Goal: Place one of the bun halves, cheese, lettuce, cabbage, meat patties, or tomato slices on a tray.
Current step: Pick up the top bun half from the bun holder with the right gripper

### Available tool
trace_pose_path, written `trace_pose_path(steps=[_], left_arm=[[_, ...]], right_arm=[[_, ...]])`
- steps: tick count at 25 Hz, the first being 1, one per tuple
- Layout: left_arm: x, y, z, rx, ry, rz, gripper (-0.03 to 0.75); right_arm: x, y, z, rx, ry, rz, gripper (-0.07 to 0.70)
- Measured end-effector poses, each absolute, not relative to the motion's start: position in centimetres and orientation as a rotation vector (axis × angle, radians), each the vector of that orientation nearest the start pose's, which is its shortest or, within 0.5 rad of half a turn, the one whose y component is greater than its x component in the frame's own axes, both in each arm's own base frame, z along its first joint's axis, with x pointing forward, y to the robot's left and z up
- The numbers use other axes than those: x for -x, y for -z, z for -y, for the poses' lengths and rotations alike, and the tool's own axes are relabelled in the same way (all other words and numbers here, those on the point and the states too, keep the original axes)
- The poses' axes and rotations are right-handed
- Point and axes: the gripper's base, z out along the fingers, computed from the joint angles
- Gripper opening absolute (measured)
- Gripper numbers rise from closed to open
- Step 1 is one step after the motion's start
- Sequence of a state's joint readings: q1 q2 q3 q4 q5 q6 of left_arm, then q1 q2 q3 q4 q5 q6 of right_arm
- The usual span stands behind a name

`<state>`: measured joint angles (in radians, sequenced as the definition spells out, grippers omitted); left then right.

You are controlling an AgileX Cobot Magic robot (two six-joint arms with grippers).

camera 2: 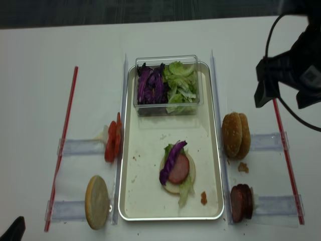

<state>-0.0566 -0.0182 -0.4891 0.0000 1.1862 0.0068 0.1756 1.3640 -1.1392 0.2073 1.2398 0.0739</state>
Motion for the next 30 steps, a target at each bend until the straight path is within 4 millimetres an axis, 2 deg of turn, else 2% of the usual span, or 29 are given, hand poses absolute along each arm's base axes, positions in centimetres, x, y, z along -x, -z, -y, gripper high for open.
trace_pose_path(steps=[4, 10, 19, 30], left_arm=[[1.2, -26.4, -0.1, -0.069, 0.029, -2.162, 0.412], [1.2, -26.4, -0.1, -0.069, 0.029, -2.162, 0.412], [1.2, -26.4, -0.1, -0.069, 0.029, -2.162, 0.412], [1.2, -26.4, -0.1, -0.069, 0.029, -2.162, 0.412]], right_arm=[[-24.7, -29.2, -8.4, 0.112, -0.341, -3.016, 0.650], [-25.9, -27.2, -10.2, 0.119, -0.346, -3.042, 0.646], [-27.2, -24.9, -11.9, 0.112, -0.392, -3.069, 0.635], [-28.5, -22.5, -12.4, 0.080, -0.391, -3.102, 0.634]])
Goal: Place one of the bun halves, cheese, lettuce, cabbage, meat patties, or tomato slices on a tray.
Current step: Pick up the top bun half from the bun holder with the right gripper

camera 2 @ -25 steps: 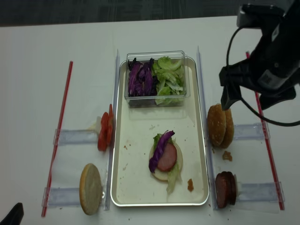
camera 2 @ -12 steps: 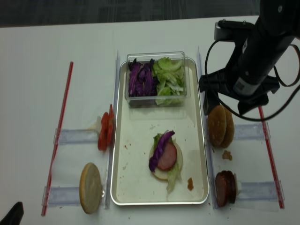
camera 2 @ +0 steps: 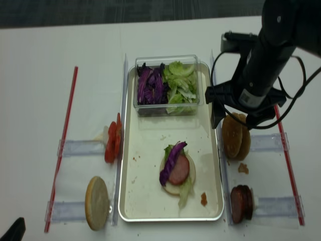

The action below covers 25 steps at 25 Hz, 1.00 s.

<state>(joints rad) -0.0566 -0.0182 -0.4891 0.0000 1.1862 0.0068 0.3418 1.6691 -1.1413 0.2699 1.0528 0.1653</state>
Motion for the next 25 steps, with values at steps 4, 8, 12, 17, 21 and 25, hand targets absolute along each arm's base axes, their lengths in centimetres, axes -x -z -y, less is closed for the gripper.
trace_pose_path(steps=[4, 8, 12, 17, 21, 25], left_arm=[[1.2, -26.4, -0.1, -0.069, 0.029, -2.162, 0.412], [1.2, -26.4, -0.1, -0.069, 0.029, -2.162, 0.412], [1.2, -26.4, -0.1, -0.069, 0.029, -2.162, 0.412], [1.2, -26.4, -0.1, -0.069, 0.029, -2.162, 0.412], [1.2, -26.4, -0.1, -0.069, 0.029, -2.162, 0.412], [1.2, -26.4, -0.1, -0.069, 0.029, -2.162, 0.412]], right_arm=[[-28.9, -21.7, -12.8, 0.078, -0.428, -3.114, 0.633], [-29.1, -21.2, -12.9, 0.089, -0.444, -3.118, 0.631], [-29.3, -21.0, -13.1, 0.076, -0.467, -3.111, 0.630], [-29.5, -20.7, -13.2, 0.070, -0.470, -3.100, 0.617], [-29.8, -19.9, -13.4, 0.077, -0.484, -3.117, 0.603], [-29.9, -19.2, -13.5, 0.074, -0.486, -3.135, 0.603]])
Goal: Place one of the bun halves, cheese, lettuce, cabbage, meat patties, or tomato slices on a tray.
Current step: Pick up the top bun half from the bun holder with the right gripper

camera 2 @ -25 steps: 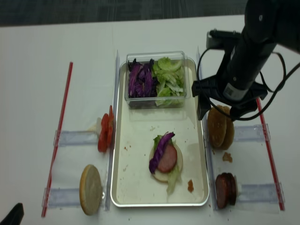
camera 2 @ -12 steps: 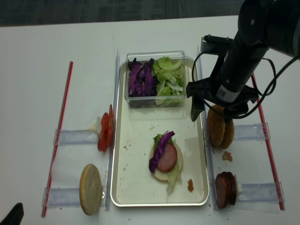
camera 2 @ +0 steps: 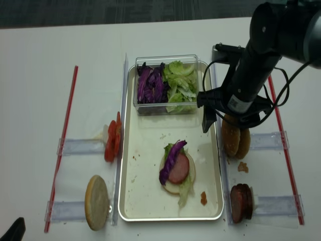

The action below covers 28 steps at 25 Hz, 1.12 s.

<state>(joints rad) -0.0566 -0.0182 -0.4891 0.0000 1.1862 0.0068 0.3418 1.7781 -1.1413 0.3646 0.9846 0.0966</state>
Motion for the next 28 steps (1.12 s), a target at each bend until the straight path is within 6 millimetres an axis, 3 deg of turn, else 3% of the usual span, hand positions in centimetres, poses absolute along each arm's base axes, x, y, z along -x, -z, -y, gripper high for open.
trace_pose_path(steps=[9, 28], left_arm=[[1.21, -26.43, -0.07, -0.069, 0.029, -2.162, 0.412], [1.21, -26.43, -0.07, -0.069, 0.029, -2.162, 0.412]], right_arm=[[-30.18, -18.58, -13.59, 0.076, -0.477, -3.153, 0.576], [-30.21, -18.34, -13.20, 0.124, -0.404, -3.161, 0.249]])
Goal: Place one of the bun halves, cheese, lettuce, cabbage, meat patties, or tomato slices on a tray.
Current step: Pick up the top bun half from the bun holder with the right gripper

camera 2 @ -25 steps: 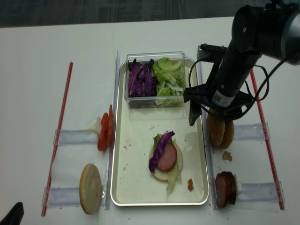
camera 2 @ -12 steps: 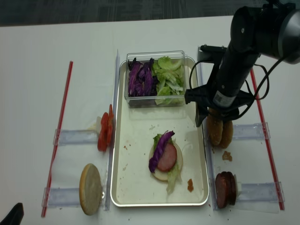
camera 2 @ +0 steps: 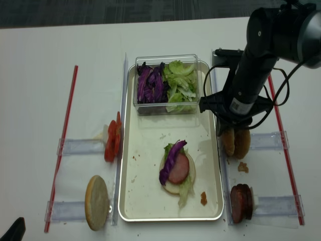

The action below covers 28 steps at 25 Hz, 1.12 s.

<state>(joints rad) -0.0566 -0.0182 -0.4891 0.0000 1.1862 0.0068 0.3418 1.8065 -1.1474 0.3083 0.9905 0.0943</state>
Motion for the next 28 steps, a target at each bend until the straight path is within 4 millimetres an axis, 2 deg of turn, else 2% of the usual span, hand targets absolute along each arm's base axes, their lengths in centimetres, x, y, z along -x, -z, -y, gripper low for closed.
trace_pose_path(steps=[10, 28], left_arm=[[1.21, -26.43, -0.07, -0.069, 0.029, -2.162, 0.412], [1.21, -26.43, -0.07, -0.069, 0.029, -2.162, 0.412]], right_arm=[[-30.16, -18.34, -13.19, 0.126, -0.403, -3.167, 0.151], [-29.90, -18.35, -13.14, 0.133, -0.401, -3.196, 0.138]])
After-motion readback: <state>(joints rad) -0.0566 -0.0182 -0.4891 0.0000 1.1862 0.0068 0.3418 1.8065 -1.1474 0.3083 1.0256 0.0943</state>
